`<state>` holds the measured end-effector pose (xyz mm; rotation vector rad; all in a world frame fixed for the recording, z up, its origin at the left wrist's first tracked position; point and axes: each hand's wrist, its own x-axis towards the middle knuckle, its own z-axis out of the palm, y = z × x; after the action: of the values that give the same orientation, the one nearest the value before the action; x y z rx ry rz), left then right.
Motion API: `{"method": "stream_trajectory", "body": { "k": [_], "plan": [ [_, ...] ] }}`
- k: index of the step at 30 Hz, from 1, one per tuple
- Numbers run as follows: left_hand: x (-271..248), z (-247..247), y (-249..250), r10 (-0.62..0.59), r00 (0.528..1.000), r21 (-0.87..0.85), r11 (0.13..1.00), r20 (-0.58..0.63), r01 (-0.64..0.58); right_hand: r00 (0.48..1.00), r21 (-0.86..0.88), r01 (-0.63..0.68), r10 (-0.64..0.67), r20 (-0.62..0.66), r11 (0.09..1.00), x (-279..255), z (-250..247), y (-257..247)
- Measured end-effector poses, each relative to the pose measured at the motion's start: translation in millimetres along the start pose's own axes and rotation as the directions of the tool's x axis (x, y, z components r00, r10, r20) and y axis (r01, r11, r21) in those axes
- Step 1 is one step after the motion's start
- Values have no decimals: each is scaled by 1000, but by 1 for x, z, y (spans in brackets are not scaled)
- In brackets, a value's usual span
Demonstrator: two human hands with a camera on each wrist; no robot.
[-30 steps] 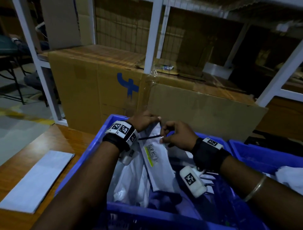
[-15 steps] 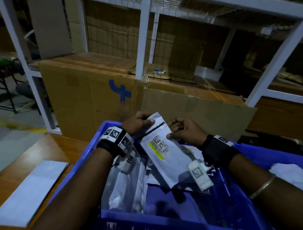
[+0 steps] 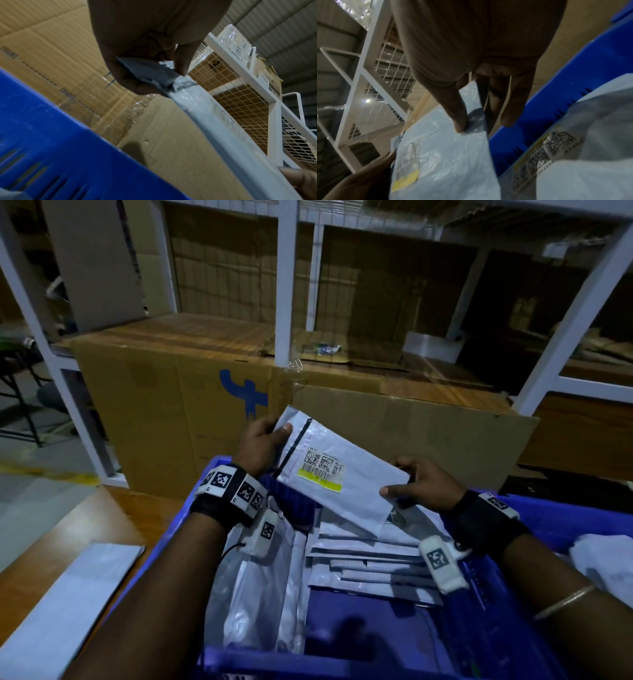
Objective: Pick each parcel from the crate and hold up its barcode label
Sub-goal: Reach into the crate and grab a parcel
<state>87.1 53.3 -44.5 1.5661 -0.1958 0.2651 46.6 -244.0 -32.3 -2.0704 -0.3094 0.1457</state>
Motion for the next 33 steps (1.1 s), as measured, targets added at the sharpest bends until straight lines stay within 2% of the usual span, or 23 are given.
{"method": "stream_trajectory", "body": {
  "k": [2,5,10,16,19,22,26,29,33],
  "plan": [
    [2,-1,-3,-10,1000,-4,1000,-16,10,997,122,-28,37,-66,992,0,-2,6],
    [1,0,-4,8,1000,6,1000,13,-8,981,269,11,41,-188,963,3,-1,12],
    [-6,5,-3,16,1000,-6,1000,-6,-16,940,317,108,7,-340,942,16,5,26],
    [-5,2,-10,49,998,33,998,-42,-48,878,130,175,-95,-470,976,24,14,44],
    [-5,4,-8,86,995,45,995,-46,-84,858,-56,194,-197,-474,979,19,14,44],
    [-7,8,-1,169,985,69,983,-17,-168,831,-256,224,-321,-454,940,17,10,44],
    [-12,14,6,264,964,137,955,25,-265,789,-408,268,-442,-427,873,14,3,42],
    [-12,17,8,289,957,130,948,34,-291,763,-456,327,-516,-390,828,10,5,34],
    [-16,24,11,326,942,123,935,80,-334,743,-480,340,-544,-391,809,10,3,25]
  ]
}}
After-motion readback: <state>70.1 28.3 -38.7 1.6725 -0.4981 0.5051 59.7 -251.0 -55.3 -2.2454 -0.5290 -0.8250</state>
